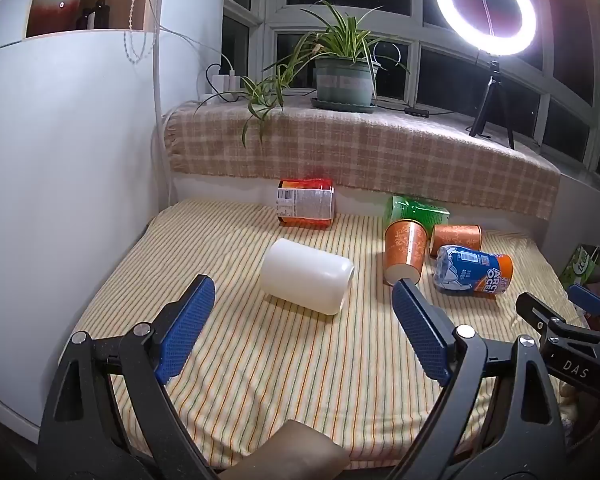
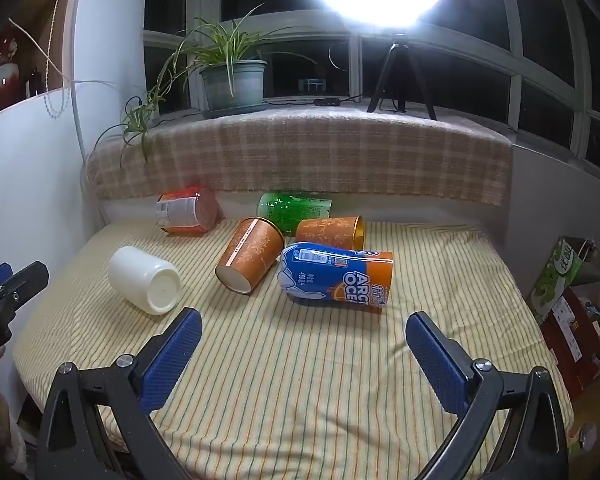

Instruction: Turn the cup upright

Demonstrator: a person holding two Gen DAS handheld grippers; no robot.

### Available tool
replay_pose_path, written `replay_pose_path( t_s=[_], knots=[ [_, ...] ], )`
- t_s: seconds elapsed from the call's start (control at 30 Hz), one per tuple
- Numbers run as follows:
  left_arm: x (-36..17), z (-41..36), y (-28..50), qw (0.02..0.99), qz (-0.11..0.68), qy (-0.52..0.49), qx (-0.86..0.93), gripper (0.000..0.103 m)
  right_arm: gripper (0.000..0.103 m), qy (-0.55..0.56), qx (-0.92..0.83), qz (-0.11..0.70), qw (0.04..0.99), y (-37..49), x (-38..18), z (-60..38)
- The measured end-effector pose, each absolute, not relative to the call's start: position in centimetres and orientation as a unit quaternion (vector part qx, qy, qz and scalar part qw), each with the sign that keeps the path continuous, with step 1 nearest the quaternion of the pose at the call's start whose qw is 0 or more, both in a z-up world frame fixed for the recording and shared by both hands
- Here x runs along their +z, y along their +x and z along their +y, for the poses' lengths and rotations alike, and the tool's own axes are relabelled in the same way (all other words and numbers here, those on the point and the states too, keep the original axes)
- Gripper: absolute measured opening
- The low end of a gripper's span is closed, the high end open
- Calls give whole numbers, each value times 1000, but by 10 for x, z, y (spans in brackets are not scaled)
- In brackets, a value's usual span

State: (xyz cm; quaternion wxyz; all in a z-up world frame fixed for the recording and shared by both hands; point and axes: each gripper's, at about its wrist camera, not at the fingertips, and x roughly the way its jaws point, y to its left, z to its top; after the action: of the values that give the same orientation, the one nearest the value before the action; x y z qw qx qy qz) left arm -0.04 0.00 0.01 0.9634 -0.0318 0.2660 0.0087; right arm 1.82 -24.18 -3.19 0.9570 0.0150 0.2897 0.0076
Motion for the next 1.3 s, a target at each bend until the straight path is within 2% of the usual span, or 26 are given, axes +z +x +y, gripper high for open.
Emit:
replay_pose_path(
  t_s=[1.3],
  knots=[
    [0,0,0,963,266,-30,10,92,103,19,7,297,955,19,-35,-241]
  ],
)
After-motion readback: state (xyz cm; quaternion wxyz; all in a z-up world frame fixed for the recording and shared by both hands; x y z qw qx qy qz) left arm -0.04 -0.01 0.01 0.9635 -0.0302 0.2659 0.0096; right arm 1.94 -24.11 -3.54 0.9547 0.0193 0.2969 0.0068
